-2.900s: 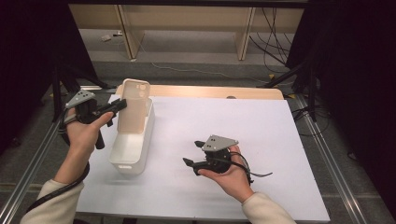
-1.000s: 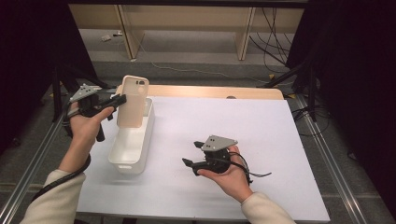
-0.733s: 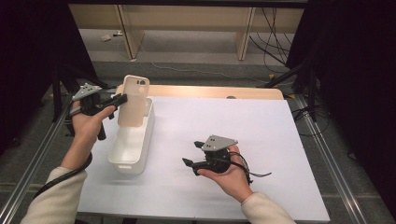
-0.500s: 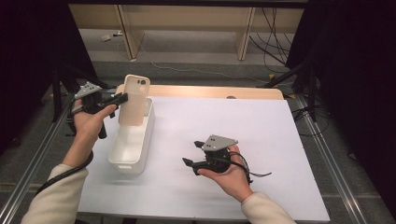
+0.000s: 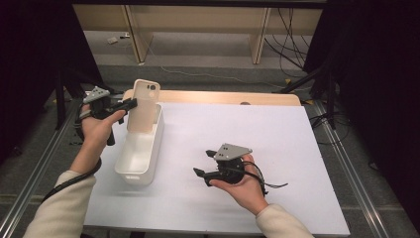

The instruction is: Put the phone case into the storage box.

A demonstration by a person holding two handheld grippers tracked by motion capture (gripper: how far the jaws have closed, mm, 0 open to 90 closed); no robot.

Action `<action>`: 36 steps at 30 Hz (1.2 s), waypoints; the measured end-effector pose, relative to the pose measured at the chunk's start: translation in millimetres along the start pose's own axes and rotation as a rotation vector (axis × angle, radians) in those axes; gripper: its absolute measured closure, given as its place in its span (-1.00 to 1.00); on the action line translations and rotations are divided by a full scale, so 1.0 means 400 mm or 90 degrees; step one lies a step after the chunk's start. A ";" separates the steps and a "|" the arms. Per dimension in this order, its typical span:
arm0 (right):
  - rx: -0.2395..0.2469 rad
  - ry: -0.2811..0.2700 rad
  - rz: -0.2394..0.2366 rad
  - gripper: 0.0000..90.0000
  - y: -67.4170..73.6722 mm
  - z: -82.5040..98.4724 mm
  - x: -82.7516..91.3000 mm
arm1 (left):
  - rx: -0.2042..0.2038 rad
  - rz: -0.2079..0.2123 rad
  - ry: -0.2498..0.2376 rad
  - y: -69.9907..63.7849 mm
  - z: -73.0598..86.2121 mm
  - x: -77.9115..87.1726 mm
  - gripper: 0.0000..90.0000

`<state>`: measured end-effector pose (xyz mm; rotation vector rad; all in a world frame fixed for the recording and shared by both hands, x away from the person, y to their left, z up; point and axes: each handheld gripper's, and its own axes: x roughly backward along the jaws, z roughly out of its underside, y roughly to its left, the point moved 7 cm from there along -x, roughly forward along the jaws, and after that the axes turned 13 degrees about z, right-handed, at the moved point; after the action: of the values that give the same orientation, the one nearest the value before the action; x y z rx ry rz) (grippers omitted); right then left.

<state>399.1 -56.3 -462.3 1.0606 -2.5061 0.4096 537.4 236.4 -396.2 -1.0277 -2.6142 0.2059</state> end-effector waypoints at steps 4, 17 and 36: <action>-0.001 0.001 0.001 -0.35 0.001 0.001 0.000 | 0.002 -0.003 0.002 0.003 0.001 -0.007 0.82; -0.001 0.000 -0.001 -0.35 0.001 0.000 -0.001 | 0.002 -0.007 0.007 0.014 0.003 -0.024 0.82; -0.006 -0.007 0.004 -0.35 0.001 0.000 -0.004 | 0.007 -0.013 0.014 0.032 0.011 -0.042 0.82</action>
<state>400.0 -55.1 -463.0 1.0545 -2.5189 0.3954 555.6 234.3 -407.4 -0.9945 -2.5994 0.2028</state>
